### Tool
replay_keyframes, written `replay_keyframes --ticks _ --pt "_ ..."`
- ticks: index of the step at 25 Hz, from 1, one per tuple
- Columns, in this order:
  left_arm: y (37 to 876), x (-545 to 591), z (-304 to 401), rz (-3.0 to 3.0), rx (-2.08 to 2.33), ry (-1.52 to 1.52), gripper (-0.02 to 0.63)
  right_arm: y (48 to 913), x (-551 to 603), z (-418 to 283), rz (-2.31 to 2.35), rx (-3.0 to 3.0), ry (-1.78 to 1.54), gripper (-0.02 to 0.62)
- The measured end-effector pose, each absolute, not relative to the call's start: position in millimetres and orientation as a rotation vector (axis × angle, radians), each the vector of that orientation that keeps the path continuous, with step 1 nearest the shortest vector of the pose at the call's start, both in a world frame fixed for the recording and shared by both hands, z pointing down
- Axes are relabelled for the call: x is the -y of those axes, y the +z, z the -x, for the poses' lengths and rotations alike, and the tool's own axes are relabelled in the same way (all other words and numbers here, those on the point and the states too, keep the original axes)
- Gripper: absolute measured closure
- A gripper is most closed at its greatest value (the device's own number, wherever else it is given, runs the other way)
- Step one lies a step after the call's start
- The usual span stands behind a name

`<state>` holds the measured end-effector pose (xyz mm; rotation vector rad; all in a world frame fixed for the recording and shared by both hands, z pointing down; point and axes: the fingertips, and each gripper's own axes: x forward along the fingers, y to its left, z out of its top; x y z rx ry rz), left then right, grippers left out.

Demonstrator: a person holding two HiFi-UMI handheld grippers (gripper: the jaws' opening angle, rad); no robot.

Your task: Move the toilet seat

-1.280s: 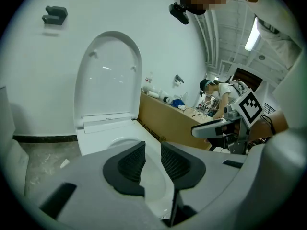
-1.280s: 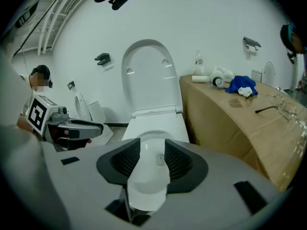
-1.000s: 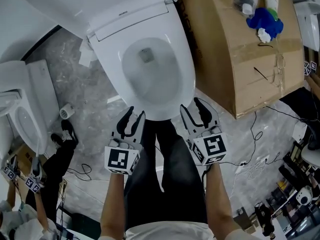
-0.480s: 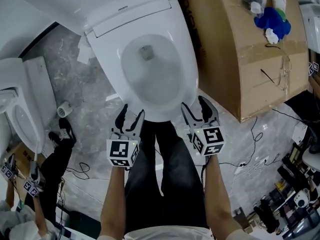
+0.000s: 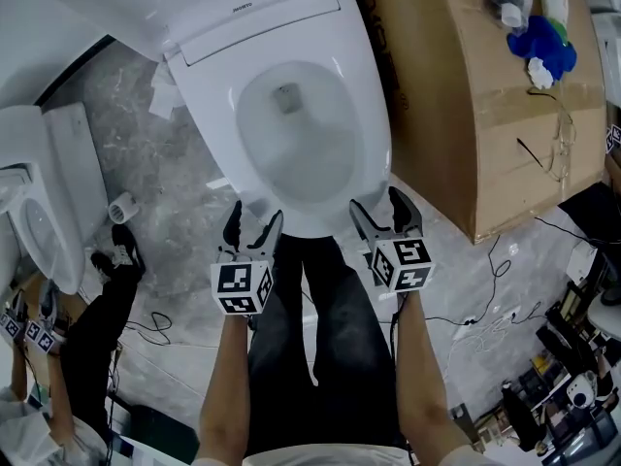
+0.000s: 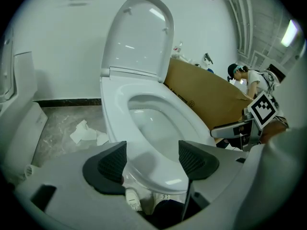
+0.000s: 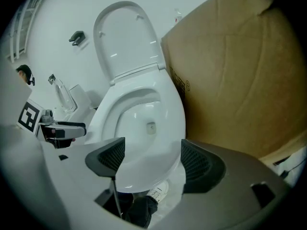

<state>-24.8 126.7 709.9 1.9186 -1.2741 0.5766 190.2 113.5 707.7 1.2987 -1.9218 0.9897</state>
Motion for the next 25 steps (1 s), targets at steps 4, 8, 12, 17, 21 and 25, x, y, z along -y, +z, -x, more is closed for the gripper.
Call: replay_keyframes --ticks 4,8,12,17,21,25 --pt "725.4 -131.0 27.3 -1.855 1.276 0.569 0.255 721.0 -117.0 -191.9 -1.31 1.885 1.024 0.215" --pt "738.4 -135.8 24.9 -1.812 1.247 0.558 0.252 734.1 -119.8 -191.3 -1.305 1.86 1.058 0.19" --pt "744.1 -137.8 22.7 -1.798 1.234 0.576 0.252 742.8 -119.9 -190.5 -1.289 1.854 1.078 0.184" --pt "752.6 -139.7 21.7 -1.782 1.229 0.601 0.252 754.5 -119.7 -187.3 -1.251 1.853 1.092 0.184" --pt "752.9 -138.5 21.5 -1.77 1.245 0.599 0.252 758.2 -118.5 -187.0 -1.251 1.854 1.093 0.184" --pt "751.8 -138.4 23.4 -1.762 1.261 0.59 0.253 755.7 -119.4 -185.2 -1.236 1.876 1.11 0.184"
